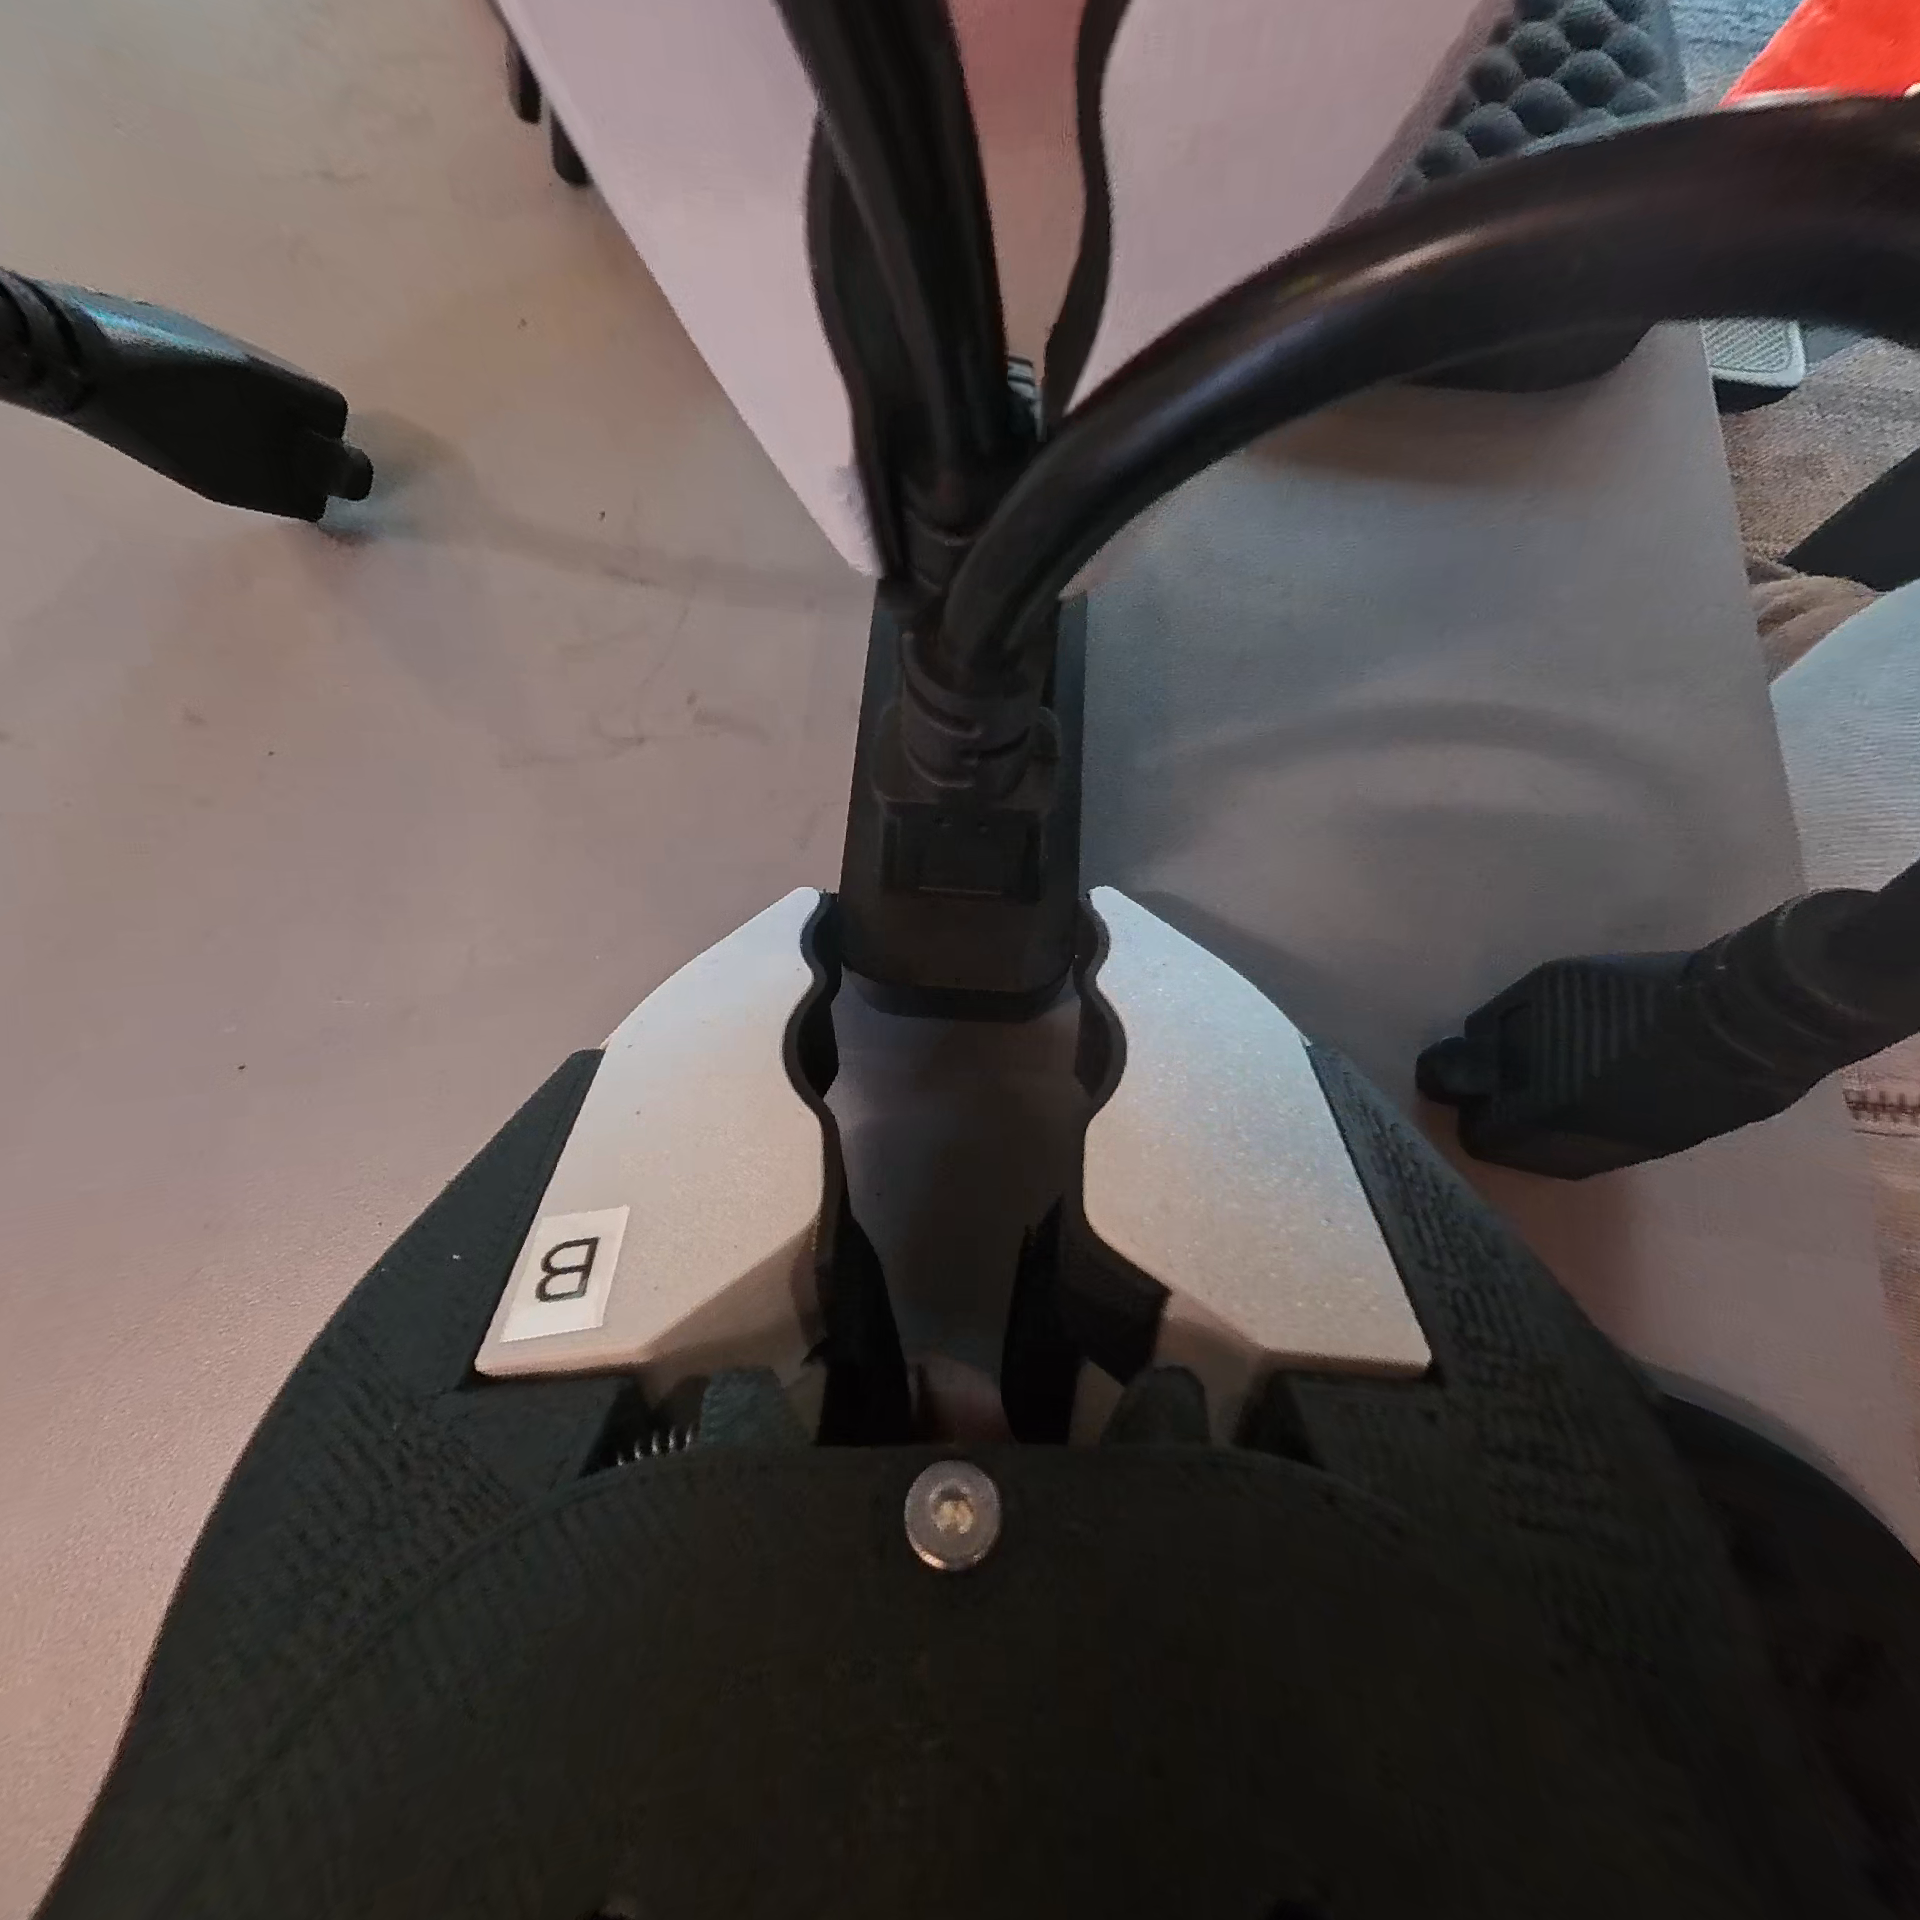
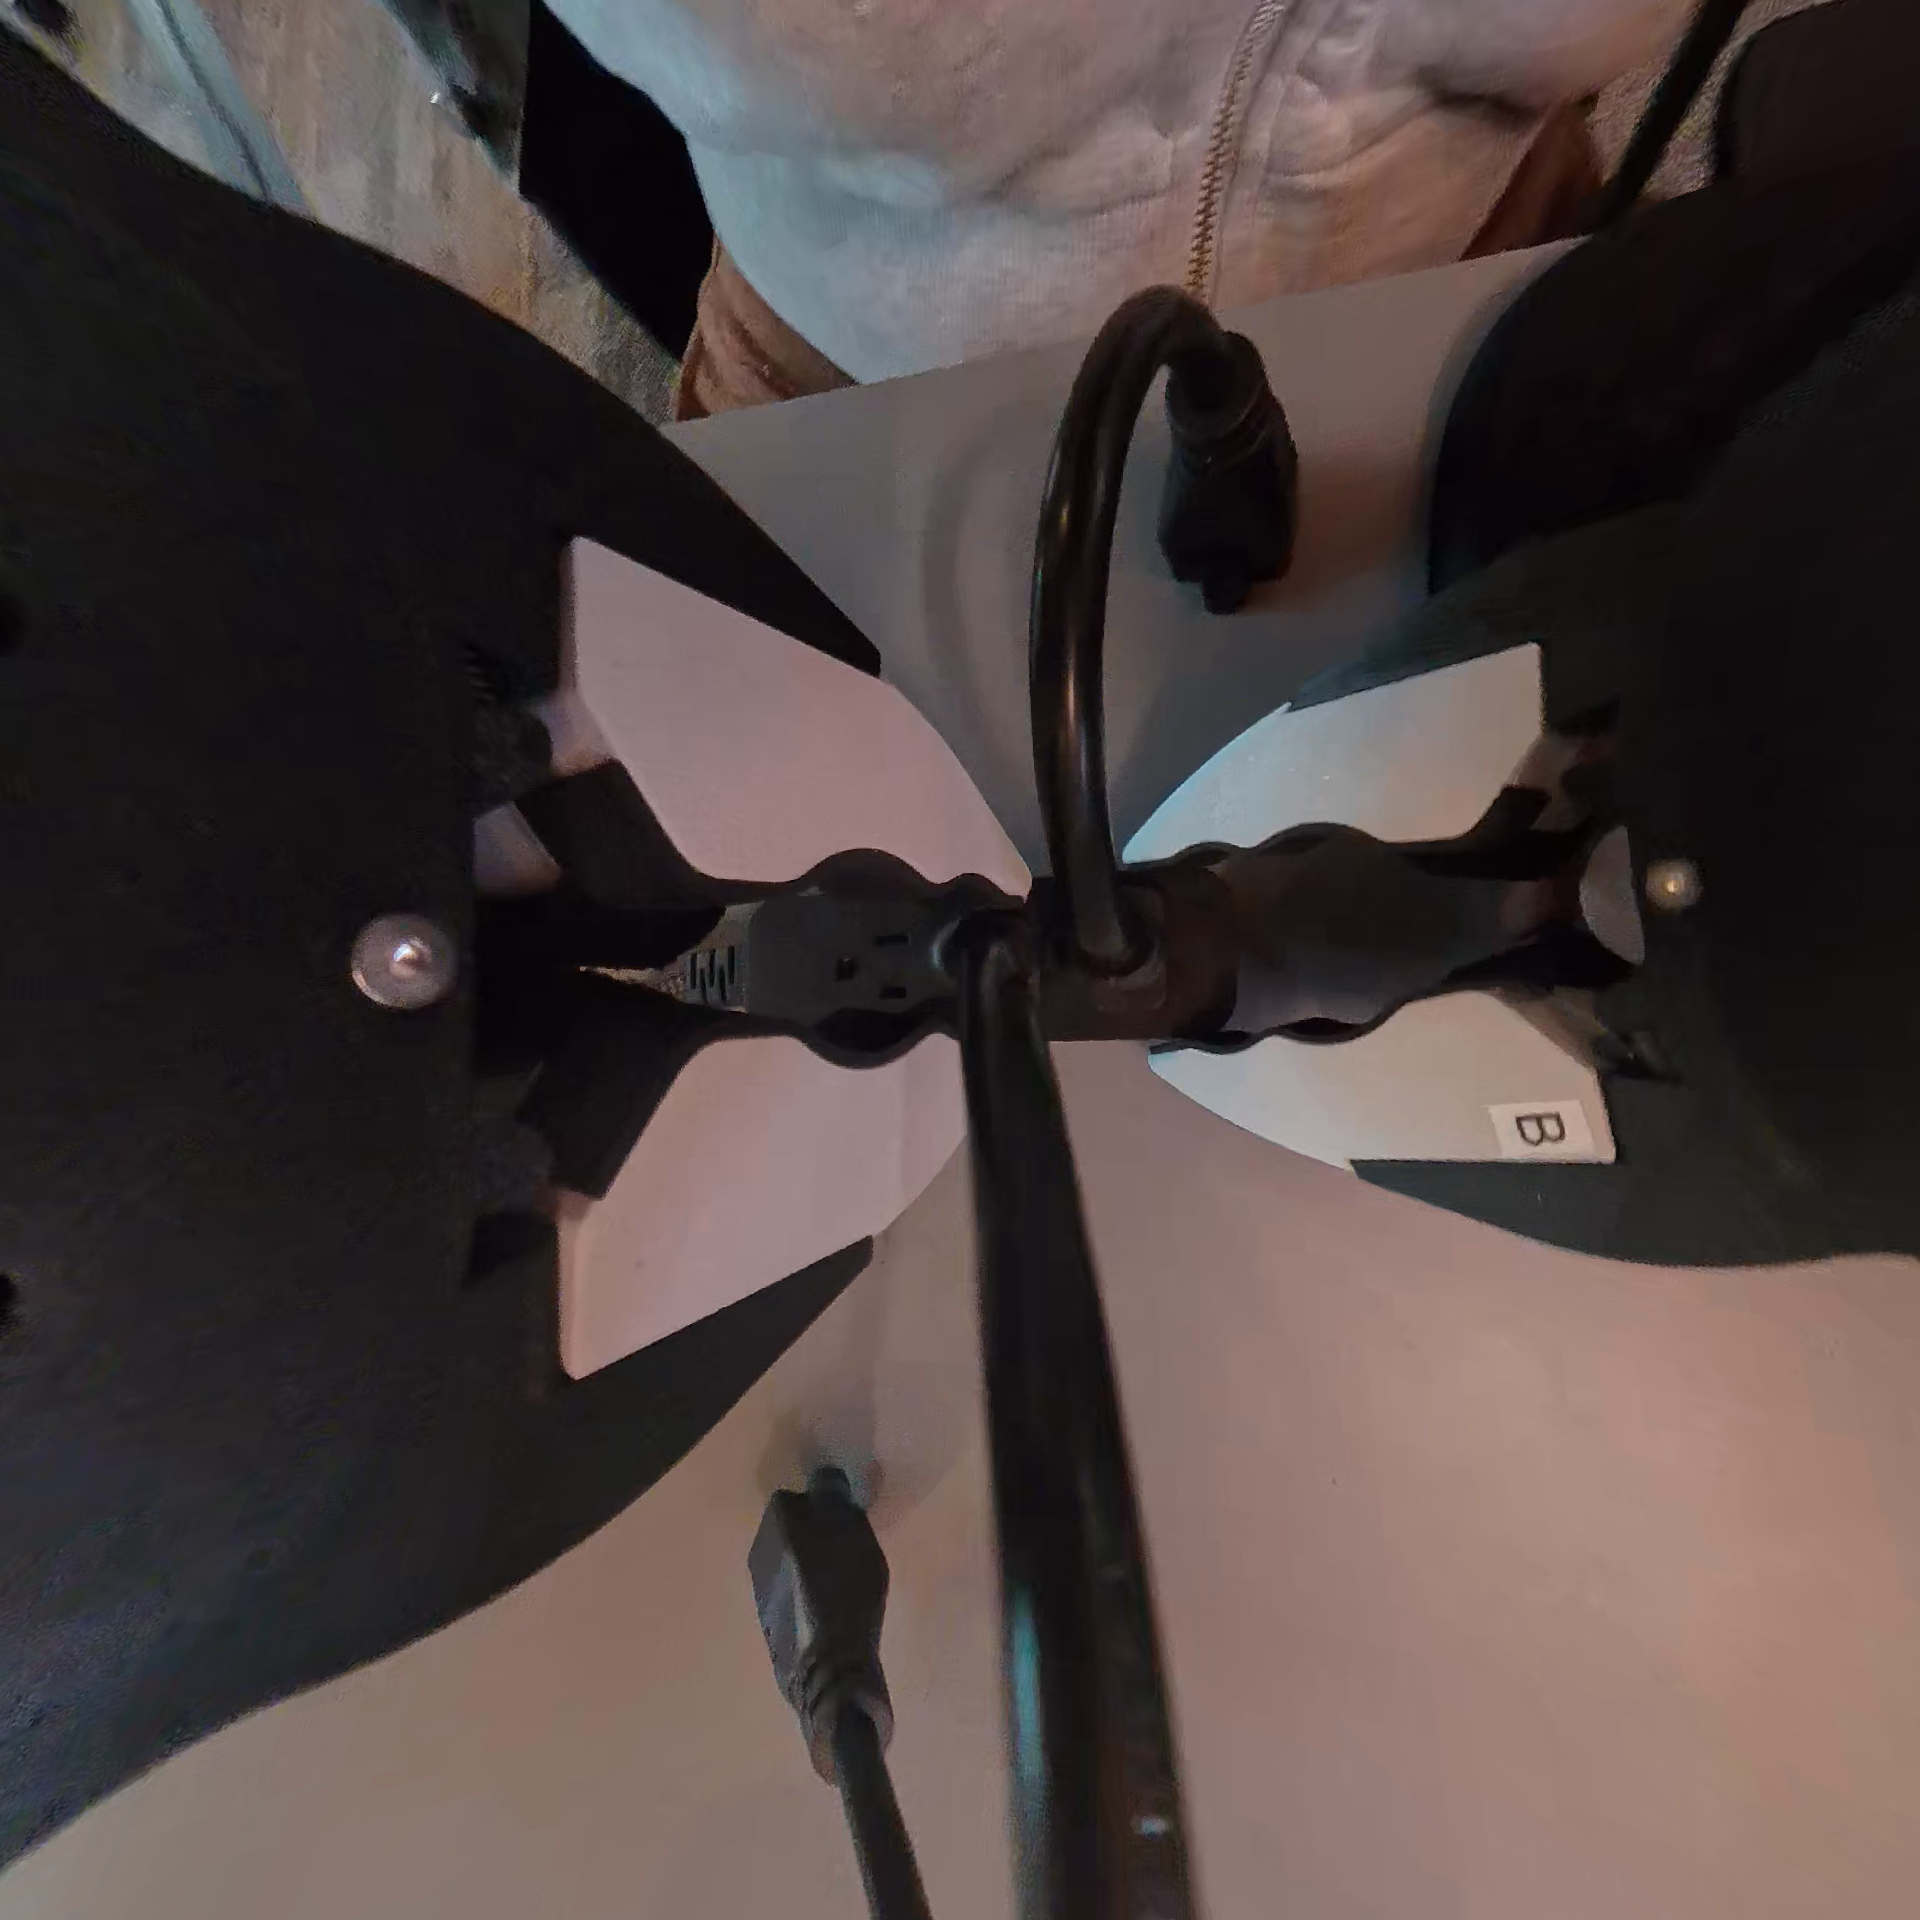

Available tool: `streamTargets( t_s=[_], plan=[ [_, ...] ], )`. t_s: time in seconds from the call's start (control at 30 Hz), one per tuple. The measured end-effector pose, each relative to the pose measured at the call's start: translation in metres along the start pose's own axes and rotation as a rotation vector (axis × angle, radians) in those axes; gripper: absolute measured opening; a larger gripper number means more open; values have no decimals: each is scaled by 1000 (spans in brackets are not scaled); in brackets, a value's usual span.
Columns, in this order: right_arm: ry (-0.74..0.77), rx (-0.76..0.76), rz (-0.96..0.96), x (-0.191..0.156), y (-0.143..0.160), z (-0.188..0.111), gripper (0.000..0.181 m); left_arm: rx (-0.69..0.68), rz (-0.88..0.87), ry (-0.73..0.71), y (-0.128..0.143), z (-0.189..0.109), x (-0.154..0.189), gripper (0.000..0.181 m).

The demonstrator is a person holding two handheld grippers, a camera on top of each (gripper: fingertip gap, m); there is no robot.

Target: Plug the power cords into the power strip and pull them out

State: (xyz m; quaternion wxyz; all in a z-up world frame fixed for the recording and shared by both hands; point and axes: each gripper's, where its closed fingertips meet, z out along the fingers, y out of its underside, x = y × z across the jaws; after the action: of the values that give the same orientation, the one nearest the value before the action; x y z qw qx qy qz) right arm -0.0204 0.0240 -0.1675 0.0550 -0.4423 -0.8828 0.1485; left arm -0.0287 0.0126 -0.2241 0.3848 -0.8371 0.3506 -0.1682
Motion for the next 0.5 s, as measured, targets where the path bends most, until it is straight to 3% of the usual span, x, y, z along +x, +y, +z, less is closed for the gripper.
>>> streamTargets(
  t_s=[0.23,0.33,0.4,0.5],
  plan=[
    [96,111,-66,-5,2,-3,17,35,63,16,-4,-7,6,52],
    [114,239,-28,-6,3,-4,17,345,91,-34,-47,-36,5,54],
    [137,328,-60,-7,3,-5,17,507,51,-31,-71,-51,5,39],
    [163,443,-77,-6,3,-7,18,390,104,3,-65,-38,11,24]
  ],
)
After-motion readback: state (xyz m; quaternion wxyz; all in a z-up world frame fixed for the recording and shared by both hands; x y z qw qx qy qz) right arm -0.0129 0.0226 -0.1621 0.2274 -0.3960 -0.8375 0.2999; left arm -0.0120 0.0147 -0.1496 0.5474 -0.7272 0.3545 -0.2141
